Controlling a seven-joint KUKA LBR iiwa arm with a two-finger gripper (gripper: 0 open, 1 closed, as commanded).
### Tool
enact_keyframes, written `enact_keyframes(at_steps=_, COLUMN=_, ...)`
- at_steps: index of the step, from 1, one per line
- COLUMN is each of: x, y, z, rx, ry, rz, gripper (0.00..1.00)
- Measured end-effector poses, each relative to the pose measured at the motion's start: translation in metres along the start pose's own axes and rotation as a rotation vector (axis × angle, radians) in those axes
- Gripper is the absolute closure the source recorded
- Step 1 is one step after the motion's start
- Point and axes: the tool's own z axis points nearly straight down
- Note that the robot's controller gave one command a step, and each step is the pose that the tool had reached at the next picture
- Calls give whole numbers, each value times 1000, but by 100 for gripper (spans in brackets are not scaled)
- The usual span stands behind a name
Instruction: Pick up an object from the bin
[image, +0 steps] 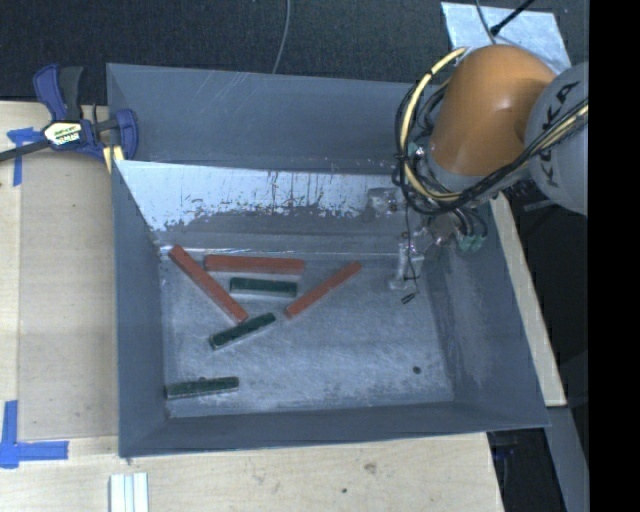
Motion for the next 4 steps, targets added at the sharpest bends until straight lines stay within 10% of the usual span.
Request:
enact_keyframes(at_steps=1, x=2, y=13, z=13, rx=6, ry=-9, rz=-17, gripper=0)
enact_keyframes(at_steps=2, x=15, y=83, z=76, rx=-6, ry=8, rz=-108, gripper=0)
enact_keyframes(at_steps=3, x=-7, y=75, z=76, rx=-1, ry=0, rz=-39, gripper=0)
enact_keyframes(at_steps=4, x=-10, y=86, z=115, rx=-1, ry=-1, rz=-85, gripper=100)
